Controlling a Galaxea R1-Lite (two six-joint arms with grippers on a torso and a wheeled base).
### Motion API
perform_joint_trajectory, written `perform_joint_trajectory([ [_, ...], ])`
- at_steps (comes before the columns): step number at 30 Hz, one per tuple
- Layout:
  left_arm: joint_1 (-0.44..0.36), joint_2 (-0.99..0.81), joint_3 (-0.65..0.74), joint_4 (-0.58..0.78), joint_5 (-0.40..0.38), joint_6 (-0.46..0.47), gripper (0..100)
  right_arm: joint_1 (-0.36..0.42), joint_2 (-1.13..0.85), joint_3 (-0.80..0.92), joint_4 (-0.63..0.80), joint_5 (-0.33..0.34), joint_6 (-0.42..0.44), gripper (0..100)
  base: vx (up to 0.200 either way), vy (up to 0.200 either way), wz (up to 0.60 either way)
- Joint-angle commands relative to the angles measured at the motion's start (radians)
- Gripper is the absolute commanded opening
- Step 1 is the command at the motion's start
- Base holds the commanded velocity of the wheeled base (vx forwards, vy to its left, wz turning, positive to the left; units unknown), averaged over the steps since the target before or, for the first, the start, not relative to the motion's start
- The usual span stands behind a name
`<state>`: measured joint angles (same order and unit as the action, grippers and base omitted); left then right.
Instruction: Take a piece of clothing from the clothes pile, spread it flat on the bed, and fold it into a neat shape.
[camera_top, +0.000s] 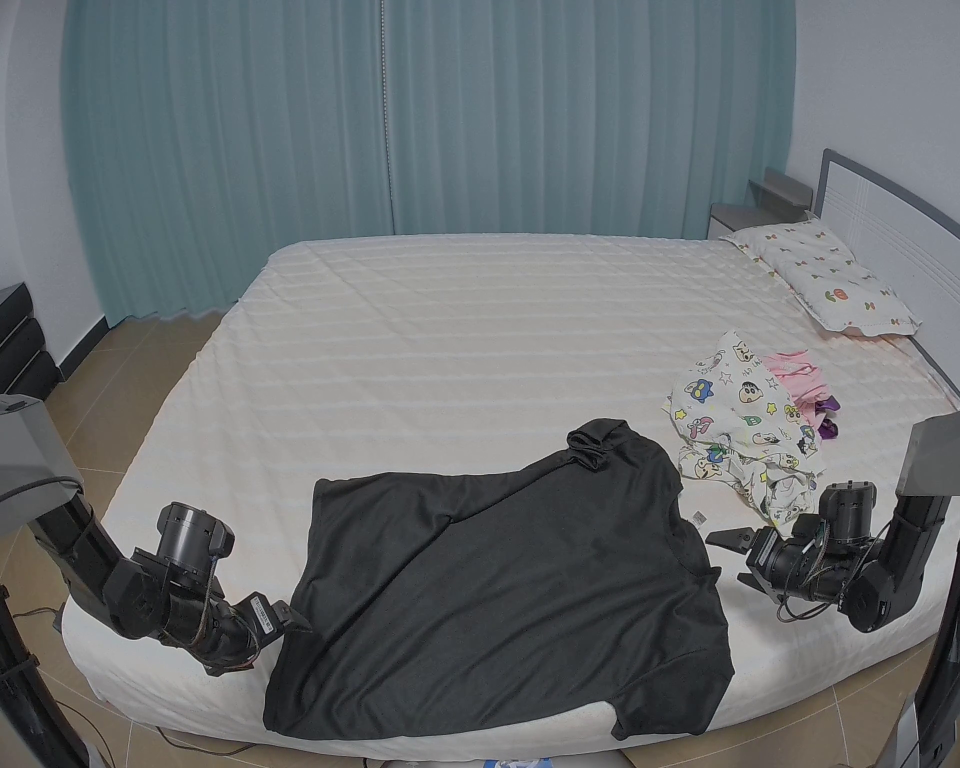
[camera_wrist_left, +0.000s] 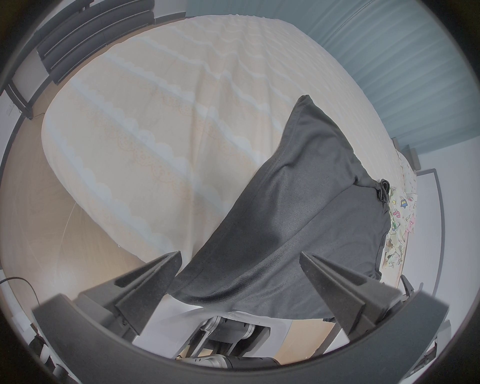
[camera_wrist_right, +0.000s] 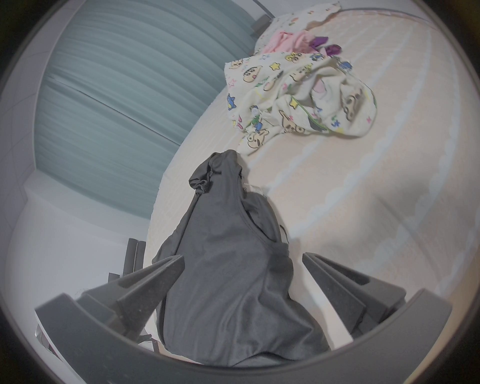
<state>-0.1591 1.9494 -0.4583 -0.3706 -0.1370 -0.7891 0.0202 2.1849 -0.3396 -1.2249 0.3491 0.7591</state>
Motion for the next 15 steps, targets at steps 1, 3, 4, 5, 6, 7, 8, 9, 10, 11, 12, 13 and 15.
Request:
perform_joint_trajectory([
  [1, 0.0, 0.002, 0.0, -0.002, -0.001, 0.002, 100, 0.0, 0.007, 0.013, -0.002, 0.001, 0.012, 100, 0.0, 0.0, 0.0],
  [3, 0.0, 0.002, -0.002, -0.002, 0.0, 0.002, 100, 0.001, 0.01, 0.013, -0.002, 0.001, 0.016, 100, 0.0, 0.0, 0.0],
  [4, 0.0, 0.002, -0.002, -0.002, 0.0, 0.002, 100, 0.001, 0.01, 0.013, -0.002, 0.001, 0.016, 100, 0.0, 0.0, 0.0],
  [5, 0.0, 0.002, 0.0, -0.004, -0.001, 0.004, 100, 0.001, 0.01, 0.013, -0.004, 0.001, 0.017, 100, 0.0, 0.0, 0.0],
  [6, 0.0, 0.002, 0.0, -0.004, -0.001, 0.002, 100, 0.001, 0.012, 0.013, -0.004, 0.001, 0.017, 100, 0.0, 0.0, 0.0],
  [7, 0.0, 0.002, 0.0, -0.004, -0.001, 0.002, 100, 0.001, 0.012, 0.013, -0.005, 0.001, 0.017, 100, 0.0, 0.0, 0.0],
  [8, 0.0, 0.002, 0.0, -0.004, -0.001, 0.001, 100, 0.001, 0.01, 0.013, -0.005, 0.001, 0.017, 100, 0.0, 0.0, 0.0],
  [9, -0.002, 0.002, -0.002, -0.004, -0.001, 0.001, 100, 0.001, 0.01, 0.013, -0.005, 0.001, 0.017, 100, 0.0, 0.0, 0.0],
  [10, 0.0, 0.002, -0.002, -0.004, -0.001, -0.001, 100, 0.001, 0.01, 0.013, -0.005, 0.001, 0.017, 100, 0.0, 0.0, 0.0],
  [11, 0.0, 0.003, -0.002, -0.004, -0.001, -0.001, 100, 0.003, 0.01, 0.013, -0.005, 0.001, 0.017, 100, -0.2, 0.2, 0.0],
  [12, 0.0, 0.003, -0.002, -0.002, -0.001, -0.001, 100, 0.004, 0.01, 0.013, -0.005, 0.001, 0.017, 100, -0.2, 0.2, 0.0],
  [13, -0.002, 0.003, -0.002, -0.004, -0.001, -0.001, 100, 0.004, 0.012, 0.014, -0.005, 0.001, 0.017, 100, -0.2, 0.2, 0.0],
  [15, -0.002, 0.003, 0.0, -0.004, -0.001, 0.001, 100, 0.004, 0.012, 0.013, -0.005, 0.001, 0.017, 100, -0.2, 0.0, 0.0],
])
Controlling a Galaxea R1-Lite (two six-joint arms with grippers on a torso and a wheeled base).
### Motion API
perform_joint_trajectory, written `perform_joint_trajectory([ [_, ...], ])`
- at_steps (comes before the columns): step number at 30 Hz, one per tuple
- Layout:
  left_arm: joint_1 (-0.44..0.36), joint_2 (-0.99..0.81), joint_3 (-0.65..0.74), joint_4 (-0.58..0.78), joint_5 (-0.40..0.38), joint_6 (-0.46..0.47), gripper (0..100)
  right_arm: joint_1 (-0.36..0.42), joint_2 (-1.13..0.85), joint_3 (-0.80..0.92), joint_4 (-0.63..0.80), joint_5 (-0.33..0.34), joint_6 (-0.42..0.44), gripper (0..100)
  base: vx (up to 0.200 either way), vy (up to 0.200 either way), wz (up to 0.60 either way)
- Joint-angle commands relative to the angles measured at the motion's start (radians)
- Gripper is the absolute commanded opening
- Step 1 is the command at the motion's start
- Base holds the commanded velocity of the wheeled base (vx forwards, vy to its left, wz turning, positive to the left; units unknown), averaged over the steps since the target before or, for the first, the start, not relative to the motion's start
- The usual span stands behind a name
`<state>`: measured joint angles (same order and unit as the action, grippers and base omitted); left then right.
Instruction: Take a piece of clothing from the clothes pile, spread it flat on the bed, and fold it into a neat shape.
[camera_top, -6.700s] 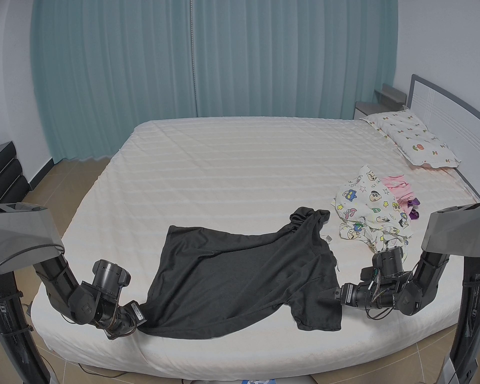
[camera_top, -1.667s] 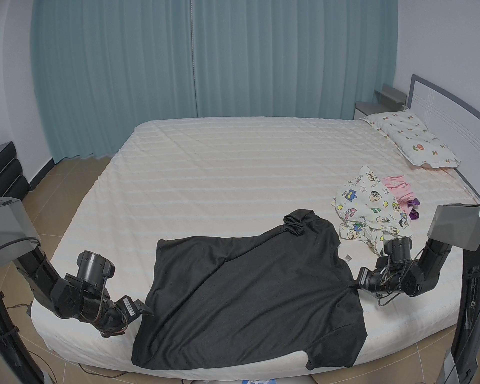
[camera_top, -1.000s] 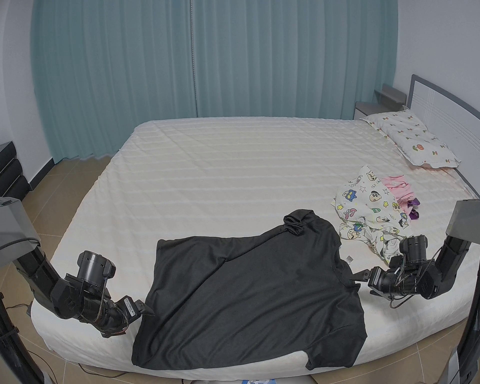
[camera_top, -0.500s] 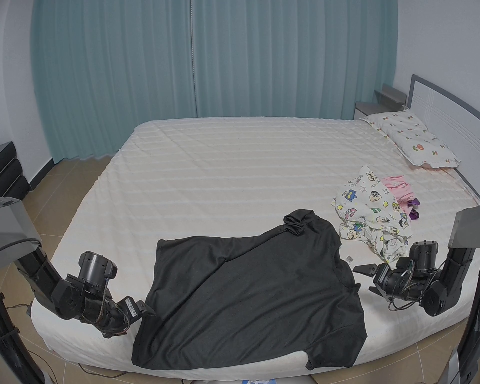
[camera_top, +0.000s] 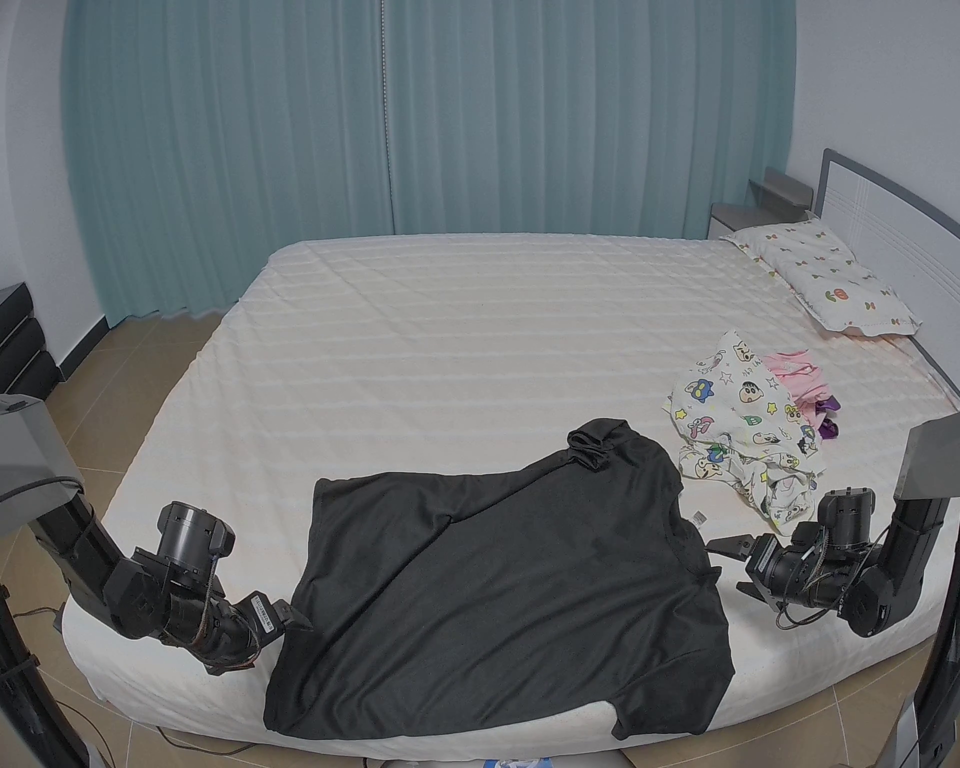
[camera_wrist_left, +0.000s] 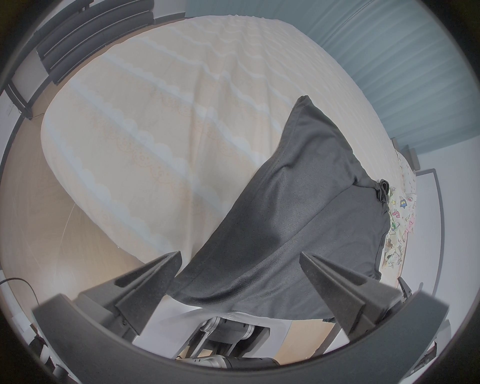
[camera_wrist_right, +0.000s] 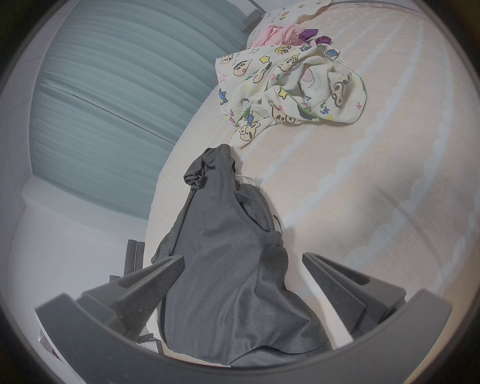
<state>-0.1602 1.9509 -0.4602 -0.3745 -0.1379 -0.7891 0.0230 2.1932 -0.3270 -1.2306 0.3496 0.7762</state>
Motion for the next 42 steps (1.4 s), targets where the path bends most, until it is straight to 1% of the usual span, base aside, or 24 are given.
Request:
perform_joint_trajectory([
  [1, -0.001, 0.002, 0.002, 0.0, 0.0, 0.001, 100, 0.002, 0.003, 0.0, 0.0, 0.0, 0.0, 100, -0.2, 0.0, 0.0],
  [9, -0.001, 0.0, -0.023, 0.0, 0.0, -0.009, 100, 0.009, 0.005, 0.0, 0.0, 0.0, 0.0, 100, 0.0, 0.0, 0.0],
  [15, -0.002, -0.003, -0.015, 0.002, 0.0, -0.004, 100, 0.011, 0.003, 0.006, 0.0, 0.0, 0.0, 100, 0.0, 0.0, 0.0],
  [22, -0.022, -0.003, -0.014, 0.002, 0.0, -0.009, 100, 0.011, 0.003, 0.006, -0.001, 0.0, 0.0, 100, 0.0, 0.0, 0.0],
  [28, -0.022, 0.0, -0.015, 0.0, 0.0, -0.009, 100, 0.015, 0.003, 0.006, -0.001, 0.0, 0.0, 100, -0.2, 0.0, 0.0],
  [35, -0.019, 0.003, -0.029, 0.0, 0.001, -0.012, 100, 0.017, 0.002, 0.008, -0.001, 0.0, 0.0, 100, 0.0, 0.0, 0.0],
  [42, -0.018, 0.002, -0.041, 0.0, 0.001, -0.038, 100, 0.017, 0.0, 0.008, -0.001, 0.0, 0.0, 100, 0.0, 0.0, 0.0],
])
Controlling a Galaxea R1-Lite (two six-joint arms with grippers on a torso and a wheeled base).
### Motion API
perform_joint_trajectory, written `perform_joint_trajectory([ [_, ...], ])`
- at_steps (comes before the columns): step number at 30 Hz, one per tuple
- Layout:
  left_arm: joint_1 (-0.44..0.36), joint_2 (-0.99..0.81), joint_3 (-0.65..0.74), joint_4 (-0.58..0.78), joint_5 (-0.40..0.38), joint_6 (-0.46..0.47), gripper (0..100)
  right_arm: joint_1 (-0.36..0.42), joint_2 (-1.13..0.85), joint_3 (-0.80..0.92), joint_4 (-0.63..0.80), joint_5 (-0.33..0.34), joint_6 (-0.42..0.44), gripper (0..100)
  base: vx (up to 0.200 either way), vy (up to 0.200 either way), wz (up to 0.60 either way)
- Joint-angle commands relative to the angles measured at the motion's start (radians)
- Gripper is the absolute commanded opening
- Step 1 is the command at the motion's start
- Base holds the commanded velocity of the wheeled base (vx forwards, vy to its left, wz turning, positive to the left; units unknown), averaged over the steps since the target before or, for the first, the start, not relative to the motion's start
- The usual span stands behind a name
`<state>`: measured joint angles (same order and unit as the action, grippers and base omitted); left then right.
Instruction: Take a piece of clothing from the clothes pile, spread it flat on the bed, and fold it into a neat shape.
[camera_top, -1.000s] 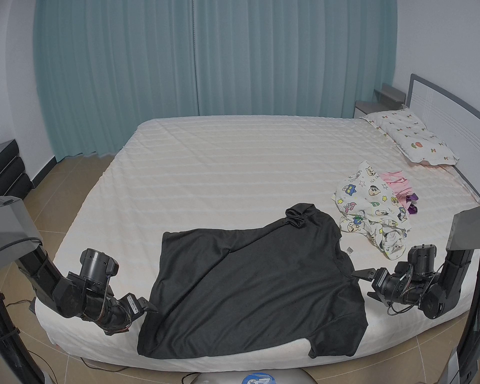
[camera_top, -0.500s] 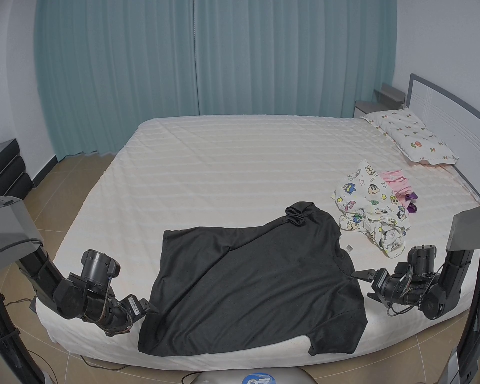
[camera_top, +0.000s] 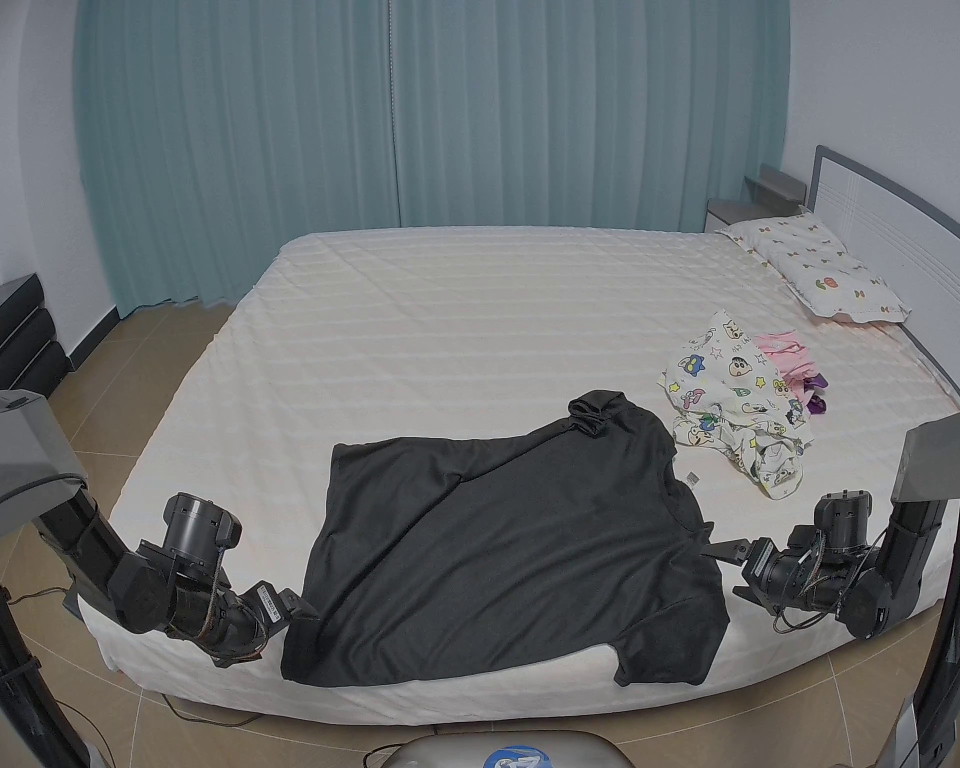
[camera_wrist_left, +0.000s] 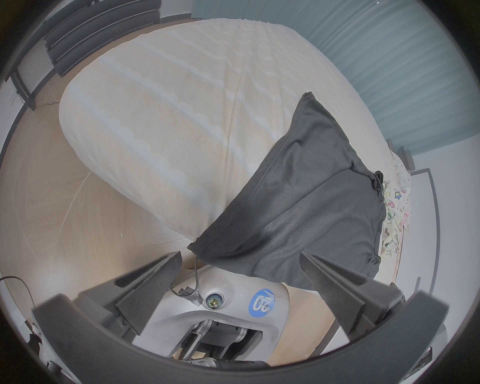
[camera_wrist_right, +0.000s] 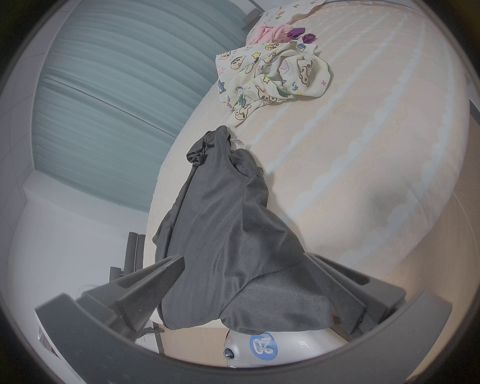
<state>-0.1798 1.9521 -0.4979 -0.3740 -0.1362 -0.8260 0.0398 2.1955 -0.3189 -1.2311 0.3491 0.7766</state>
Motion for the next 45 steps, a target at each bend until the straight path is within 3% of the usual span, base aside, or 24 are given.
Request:
perform_joint_trajectory([
  [1, 0.003, 0.001, -0.004, 0.0, 0.0, -0.001, 100, 0.0, -0.002, 0.0, -0.001, 0.001, 0.0, 100, 0.0, 0.0, 0.0],
  [10, 0.008, -0.001, -0.007, -0.002, 0.0, -0.005, 100, 0.0, -0.003, 0.0, -0.001, 0.001, 0.0, 100, 0.0, 0.2, 0.0],
  [25, 0.026, 0.001, -0.019, -0.029, 0.0, -0.058, 100, 0.015, -0.007, 0.008, -0.002, 0.001, 0.001, 100, 0.0, 0.0, 0.0],
  [37, 0.042, -0.002, -0.031, -0.031, -0.002, -0.067, 100, 0.015, -0.007, 0.008, -0.002, 0.001, 0.001, 100, 0.2, 0.0, 0.0],
  [45, 0.042, -0.007, -0.071, -0.029, 0.003, -0.128, 100, 0.015, -0.007, 0.009, -0.002, -0.001, 0.001, 100, 0.0, 0.0, 0.0],
])
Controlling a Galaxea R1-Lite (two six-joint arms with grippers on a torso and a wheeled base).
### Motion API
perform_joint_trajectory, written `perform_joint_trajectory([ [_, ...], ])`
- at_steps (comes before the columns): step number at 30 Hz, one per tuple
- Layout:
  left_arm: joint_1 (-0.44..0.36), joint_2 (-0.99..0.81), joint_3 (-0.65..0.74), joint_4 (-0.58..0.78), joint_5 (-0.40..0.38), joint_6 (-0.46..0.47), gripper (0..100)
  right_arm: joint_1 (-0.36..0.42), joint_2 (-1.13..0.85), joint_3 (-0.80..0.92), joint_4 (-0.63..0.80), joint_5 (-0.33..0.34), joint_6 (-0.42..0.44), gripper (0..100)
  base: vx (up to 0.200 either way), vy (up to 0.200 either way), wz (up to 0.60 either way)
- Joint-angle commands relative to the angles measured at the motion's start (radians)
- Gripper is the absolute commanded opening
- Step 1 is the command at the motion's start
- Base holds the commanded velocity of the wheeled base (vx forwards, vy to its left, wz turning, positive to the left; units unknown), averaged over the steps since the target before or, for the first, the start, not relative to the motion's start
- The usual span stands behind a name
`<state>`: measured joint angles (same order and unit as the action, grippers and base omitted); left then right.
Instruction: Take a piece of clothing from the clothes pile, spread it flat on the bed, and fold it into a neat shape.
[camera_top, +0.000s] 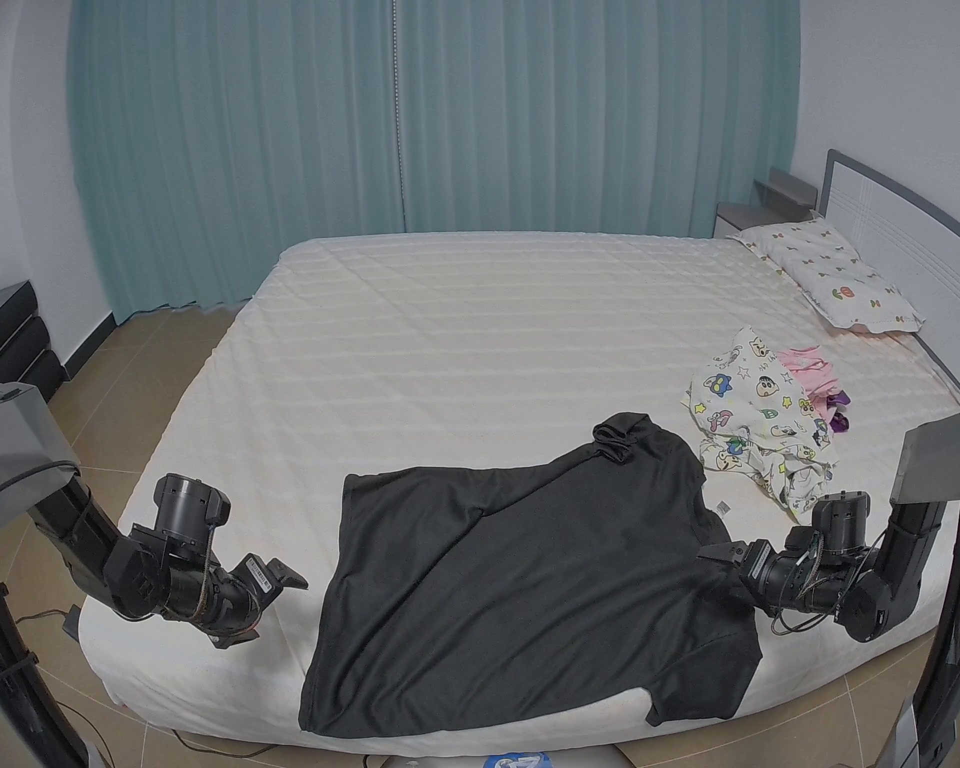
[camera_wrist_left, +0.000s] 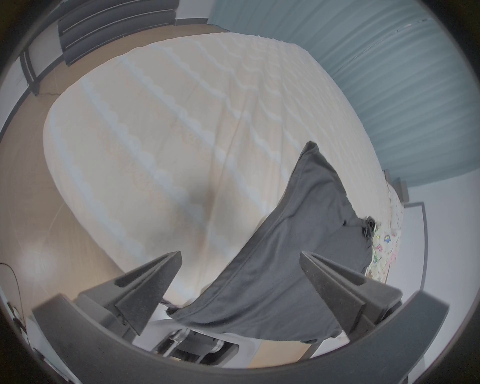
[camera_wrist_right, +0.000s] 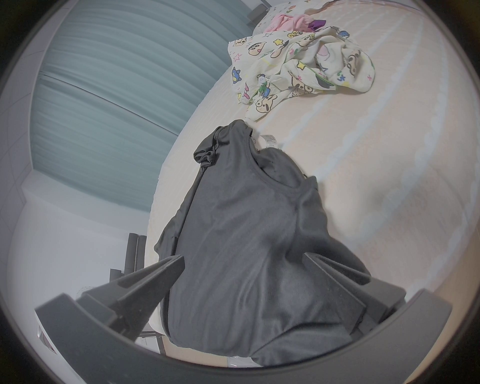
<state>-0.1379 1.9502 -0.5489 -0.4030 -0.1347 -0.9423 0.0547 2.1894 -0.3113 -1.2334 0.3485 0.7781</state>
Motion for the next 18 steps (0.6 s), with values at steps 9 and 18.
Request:
perform_joint_trajectory([
  [9, -0.008, 0.024, -0.134, 0.001, 0.015, -0.036, 100, 0.007, -0.002, 0.006, -0.001, 0.0, -0.002, 100, 0.0, 0.0, 0.0],
  [18, -0.006, 0.251, -0.468, 0.013, 0.079, 0.0, 100, 0.025, 0.004, 0.043, -0.084, -0.003, -0.002, 100, 0.0, 0.0, 0.0],
])
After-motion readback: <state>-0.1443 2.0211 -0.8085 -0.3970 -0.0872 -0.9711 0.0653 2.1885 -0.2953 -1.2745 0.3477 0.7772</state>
